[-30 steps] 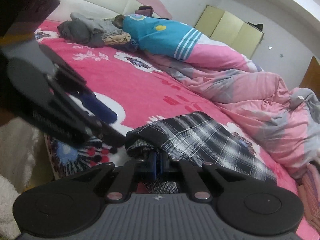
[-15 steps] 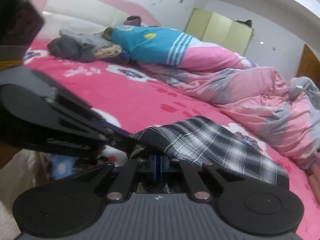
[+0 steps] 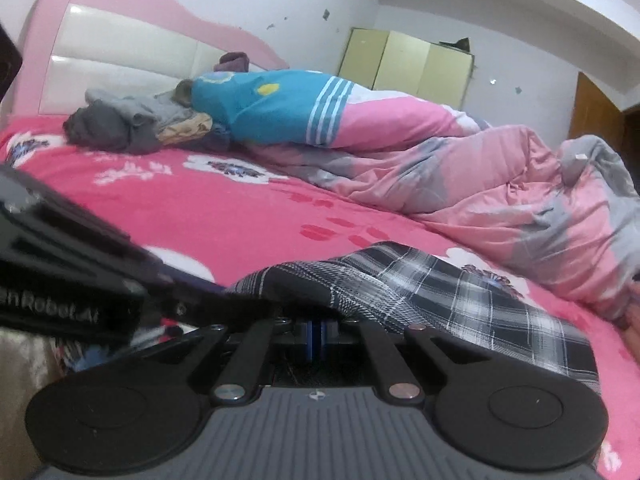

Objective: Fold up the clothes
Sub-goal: 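Grasp the folded pants edge with the right gripper while the left gripper grasps beside it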

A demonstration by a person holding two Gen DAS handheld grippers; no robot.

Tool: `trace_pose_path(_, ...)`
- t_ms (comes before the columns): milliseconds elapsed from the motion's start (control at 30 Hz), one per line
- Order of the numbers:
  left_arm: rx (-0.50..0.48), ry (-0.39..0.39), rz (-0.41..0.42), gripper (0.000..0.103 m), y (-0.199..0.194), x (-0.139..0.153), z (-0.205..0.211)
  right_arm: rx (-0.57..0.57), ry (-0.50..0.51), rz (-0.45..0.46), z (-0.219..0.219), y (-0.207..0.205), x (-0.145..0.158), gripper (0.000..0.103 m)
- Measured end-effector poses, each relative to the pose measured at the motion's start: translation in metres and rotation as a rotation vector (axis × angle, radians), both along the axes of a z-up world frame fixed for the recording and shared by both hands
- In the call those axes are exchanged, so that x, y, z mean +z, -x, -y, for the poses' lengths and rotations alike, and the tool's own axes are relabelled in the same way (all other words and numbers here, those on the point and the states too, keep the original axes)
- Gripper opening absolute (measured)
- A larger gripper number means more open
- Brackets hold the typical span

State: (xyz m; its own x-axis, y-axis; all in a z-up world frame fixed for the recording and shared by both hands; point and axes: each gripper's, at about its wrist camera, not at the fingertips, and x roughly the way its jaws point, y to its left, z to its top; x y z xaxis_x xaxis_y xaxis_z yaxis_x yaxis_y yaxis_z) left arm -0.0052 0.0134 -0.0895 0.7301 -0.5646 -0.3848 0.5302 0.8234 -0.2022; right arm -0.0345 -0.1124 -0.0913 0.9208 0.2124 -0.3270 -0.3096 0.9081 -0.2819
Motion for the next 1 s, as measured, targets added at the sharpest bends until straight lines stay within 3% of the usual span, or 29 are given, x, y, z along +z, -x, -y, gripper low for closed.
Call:
trace_pose_path(167,0.024,0.007,-0.021,0.000,-0.003,-0.003,-0.004,0.064,0.048,0.019,0.009,0.030,0.007,0.019)
trace_pose_path(300,0.019,0.007,-0.019,0.000,-0.001,-0.002,-0.005,0.138,0.108,0.041,0.011,0.051,0.008,0.019)
trace_pose_path(367,0.008,0.005,-0.017,0.000,0.000,-0.001,-0.005,0.147,0.115,0.025,0.005,0.042,0.004,0.017)
trace_pose_path(567,0.014,-0.015,-0.027,0.000,0.000,-0.002,-0.003,0.105,-0.009,0.012,-0.001,0.005,-0.002,0.017)
trace_pose_path(800,0.014,-0.039,-0.041,0.002,-0.002,-0.002,0.001,0.126,-0.002,0.004,0.037,0.058,0.004,0.018)
trace_pose_path(900,0.019,-0.039,-0.052,0.012,-0.003,-0.003,0.003,0.101,-0.012,-0.031,0.046,0.064,0.000,0.017)
trace_pose_path(1000,0.025,-0.040,-0.063,0.013,-0.004,-0.003,0.005,0.070,-0.014,-0.035,0.045,0.056,-0.005,0.017)
